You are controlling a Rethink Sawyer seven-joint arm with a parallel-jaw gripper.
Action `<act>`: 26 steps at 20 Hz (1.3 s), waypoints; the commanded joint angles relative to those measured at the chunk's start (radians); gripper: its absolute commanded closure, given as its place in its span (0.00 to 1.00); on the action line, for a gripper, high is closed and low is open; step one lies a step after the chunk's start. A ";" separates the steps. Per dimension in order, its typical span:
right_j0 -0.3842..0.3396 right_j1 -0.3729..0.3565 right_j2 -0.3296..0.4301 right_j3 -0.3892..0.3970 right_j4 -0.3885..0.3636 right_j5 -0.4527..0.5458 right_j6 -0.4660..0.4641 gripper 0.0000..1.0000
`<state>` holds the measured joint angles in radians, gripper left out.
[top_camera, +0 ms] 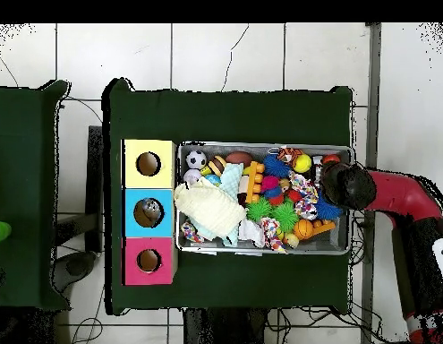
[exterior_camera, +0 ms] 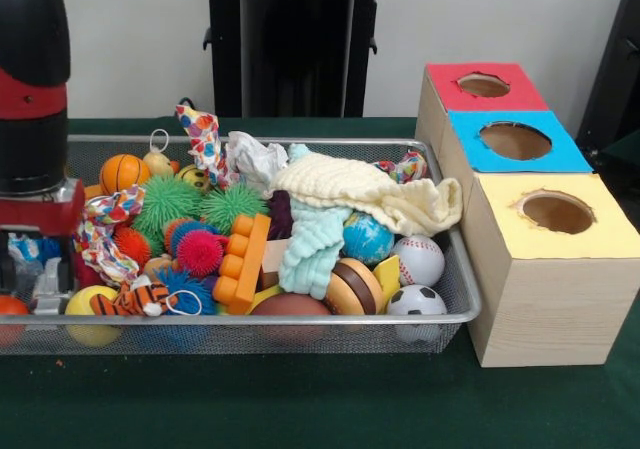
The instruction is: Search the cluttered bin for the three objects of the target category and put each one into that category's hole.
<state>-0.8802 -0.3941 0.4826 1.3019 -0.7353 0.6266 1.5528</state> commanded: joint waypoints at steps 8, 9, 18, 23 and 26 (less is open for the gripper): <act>0.133 0.066 -0.116 -0.166 -0.056 0.513 -0.224 0.00; 0.131 0.070 -0.114 -0.176 -0.064 0.511 -0.229 0.00; 0.103 0.053 -0.095 -0.168 -0.095 0.422 -0.247 0.00; 0.092 0.035 -0.094 -0.138 -0.091 0.431 -0.251 0.00; 0.092 0.011 -0.108 -0.114 -0.098 0.436 -0.250 0.00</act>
<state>-0.7733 -0.3700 0.4020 1.1390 -0.7791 1.0489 1.5528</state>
